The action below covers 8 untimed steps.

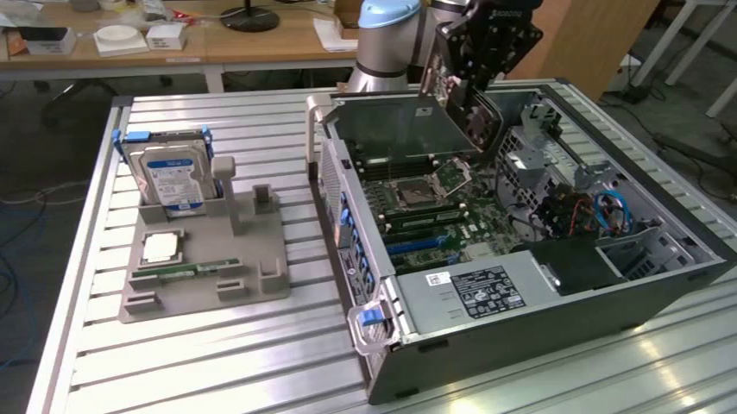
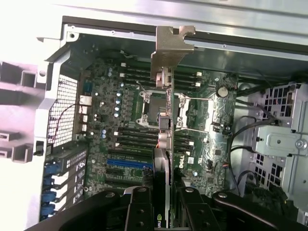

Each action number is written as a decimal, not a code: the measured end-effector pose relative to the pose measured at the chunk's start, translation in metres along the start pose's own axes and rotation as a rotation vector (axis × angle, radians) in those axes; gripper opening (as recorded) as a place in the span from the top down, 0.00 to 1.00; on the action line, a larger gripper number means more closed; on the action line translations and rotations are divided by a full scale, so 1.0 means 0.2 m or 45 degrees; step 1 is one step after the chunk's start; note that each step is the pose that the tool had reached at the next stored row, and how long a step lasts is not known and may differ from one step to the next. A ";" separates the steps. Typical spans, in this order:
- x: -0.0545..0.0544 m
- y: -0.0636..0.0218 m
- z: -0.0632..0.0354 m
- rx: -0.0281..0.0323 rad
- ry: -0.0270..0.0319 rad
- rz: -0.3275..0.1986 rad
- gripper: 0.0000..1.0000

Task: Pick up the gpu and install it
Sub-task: 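Insert the gpu into the slot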

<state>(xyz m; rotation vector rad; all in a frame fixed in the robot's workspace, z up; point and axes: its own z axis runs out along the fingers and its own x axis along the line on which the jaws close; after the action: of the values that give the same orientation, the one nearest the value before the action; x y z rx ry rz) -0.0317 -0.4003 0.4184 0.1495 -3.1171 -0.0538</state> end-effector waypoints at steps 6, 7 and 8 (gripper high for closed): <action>0.00 -0.001 0.001 0.0011 0.0020 -0.058 0.74; 0.00 -0.001 0.001 0.0013 0.0024 -0.070 0.74; 0.00 -0.002 0.001 0.0016 0.0029 -0.081 0.74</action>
<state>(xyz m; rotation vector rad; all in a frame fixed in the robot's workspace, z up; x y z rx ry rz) -0.0317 -0.4006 0.4182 0.2488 -3.1096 -0.0527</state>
